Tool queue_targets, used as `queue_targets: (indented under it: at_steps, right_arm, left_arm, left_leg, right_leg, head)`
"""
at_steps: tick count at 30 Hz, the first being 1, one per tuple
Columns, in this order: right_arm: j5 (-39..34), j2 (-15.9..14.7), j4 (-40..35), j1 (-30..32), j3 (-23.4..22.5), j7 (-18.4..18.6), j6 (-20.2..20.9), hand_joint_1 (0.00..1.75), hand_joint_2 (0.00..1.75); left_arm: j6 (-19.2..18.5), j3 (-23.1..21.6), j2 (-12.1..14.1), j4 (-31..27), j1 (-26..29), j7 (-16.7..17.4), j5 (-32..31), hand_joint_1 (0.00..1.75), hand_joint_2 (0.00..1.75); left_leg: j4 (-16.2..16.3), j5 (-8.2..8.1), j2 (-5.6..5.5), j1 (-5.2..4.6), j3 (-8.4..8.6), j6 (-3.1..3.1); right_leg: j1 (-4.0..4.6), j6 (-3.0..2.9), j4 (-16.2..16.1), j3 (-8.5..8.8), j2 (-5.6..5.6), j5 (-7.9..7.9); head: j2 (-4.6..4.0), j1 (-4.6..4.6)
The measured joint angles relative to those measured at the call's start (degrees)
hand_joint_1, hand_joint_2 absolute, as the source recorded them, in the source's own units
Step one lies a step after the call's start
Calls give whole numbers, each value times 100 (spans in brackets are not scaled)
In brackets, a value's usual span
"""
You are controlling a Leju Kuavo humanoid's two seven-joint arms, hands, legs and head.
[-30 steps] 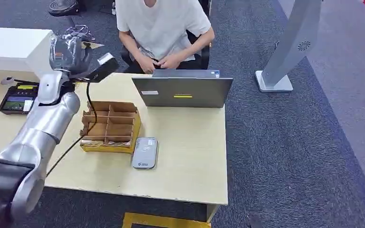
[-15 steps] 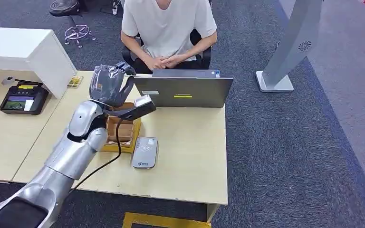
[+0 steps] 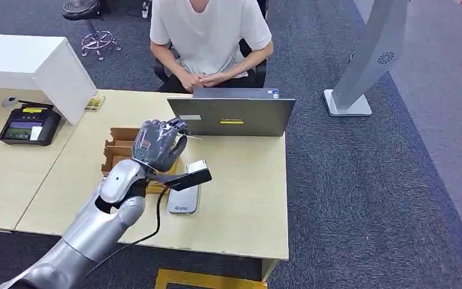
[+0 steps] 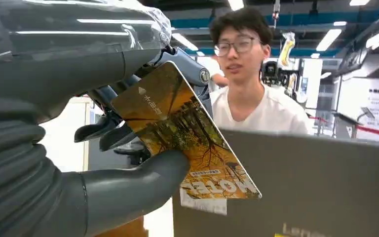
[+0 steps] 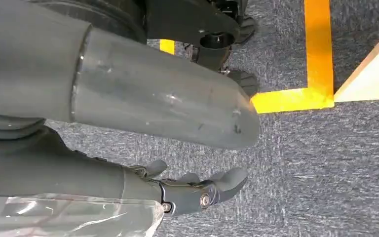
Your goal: Pass the card to the sensor for recognition and then transmit it.
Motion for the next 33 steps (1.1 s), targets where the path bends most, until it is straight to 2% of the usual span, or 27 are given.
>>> queue_targets:
  at_steps: [9, 16, 21, 33]
  right_arm:
    - [-101, 0, 7, 106, -164, -98, -15, 0, 0]
    - [-101, 0, 7, 132, -199, -101, -17, 0, 0]
    - [-96, 0, 7, 136, -205, -98, -15, 0, 0]
    - [-2, 2, 7, 130, -205, -70, -7, 0, 0]
  left_arm:
    - [-61, -68, 9, -2, 513, 85, 42, 175, 175]
    - [-109, -77, 9, -2, 600, 96, 59, 175, 175]
    - [-302, -83, 0, 19, 602, 223, -68, 175, 175]
    - [-514, -129, -268, 695, 490, 284, -166, 175, 175]
  left_leg:
    - [0, 0, -1, 0, 0, 0]
    - [0, 0, -1, 0, 0, 0]
    - [0, 0, 0, 0, 0, 0]
    - [0, 0, -1, 0, 0, 0]
  right_leg:
    - [0, 1, 0, -1, 0, 0]
    - [0, 1, 0, 0, 0, 0]
    - [0, 1, 0, -1, 0, 0]
    - [0, 1, -1, -1, 0, 0]
  head:
    - [2, 0]
    - [0, 0]
    - [2, -2]
    - [2, -2]
